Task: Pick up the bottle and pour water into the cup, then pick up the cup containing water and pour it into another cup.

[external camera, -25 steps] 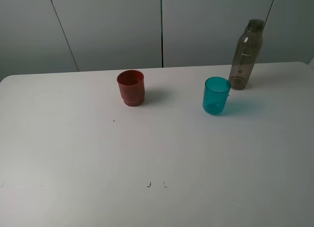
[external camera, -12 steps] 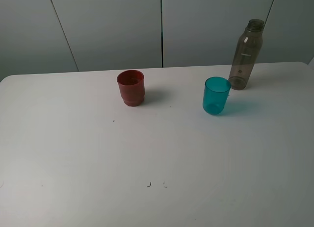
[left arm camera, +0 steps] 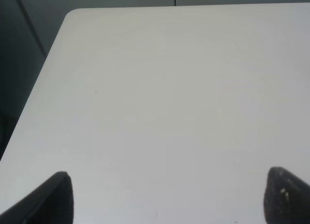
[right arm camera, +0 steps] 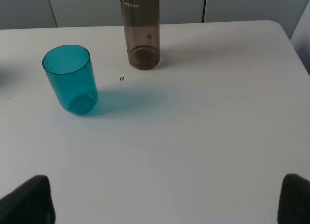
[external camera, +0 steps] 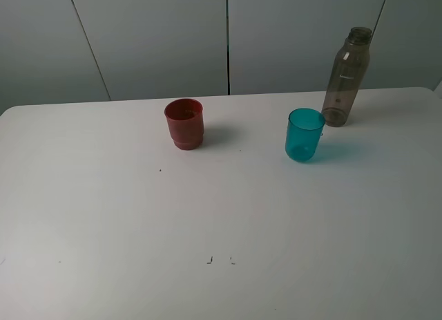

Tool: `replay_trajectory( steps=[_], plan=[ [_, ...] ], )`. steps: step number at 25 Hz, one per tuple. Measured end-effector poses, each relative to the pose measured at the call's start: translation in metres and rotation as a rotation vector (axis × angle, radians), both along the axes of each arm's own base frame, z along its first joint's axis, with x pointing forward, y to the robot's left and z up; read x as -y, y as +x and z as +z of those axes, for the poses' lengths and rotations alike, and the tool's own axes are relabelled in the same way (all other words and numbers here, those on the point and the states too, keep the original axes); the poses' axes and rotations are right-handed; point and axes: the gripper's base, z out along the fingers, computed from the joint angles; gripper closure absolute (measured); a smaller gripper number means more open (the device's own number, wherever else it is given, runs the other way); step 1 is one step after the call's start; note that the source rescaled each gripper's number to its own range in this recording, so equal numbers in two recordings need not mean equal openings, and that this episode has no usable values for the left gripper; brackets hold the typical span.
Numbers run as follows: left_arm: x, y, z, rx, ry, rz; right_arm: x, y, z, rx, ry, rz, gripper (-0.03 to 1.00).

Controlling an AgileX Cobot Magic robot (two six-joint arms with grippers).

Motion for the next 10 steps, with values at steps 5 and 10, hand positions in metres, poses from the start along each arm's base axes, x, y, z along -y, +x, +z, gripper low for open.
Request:
replay_trajectory(
  steps=[5, 10],
  plan=[
    [0.0000, 0.0000, 0.0000, 0.000, 0.000, 0.000, 0.0000, 0.0000, 0.0000, 0.000, 0.000, 0.000, -0.03],
    [0.0000, 0.0000, 0.0000, 0.000, 0.000, 0.000, 0.0000, 0.0000, 0.0000, 0.000, 0.000, 0.000, -0.03]
  ],
)
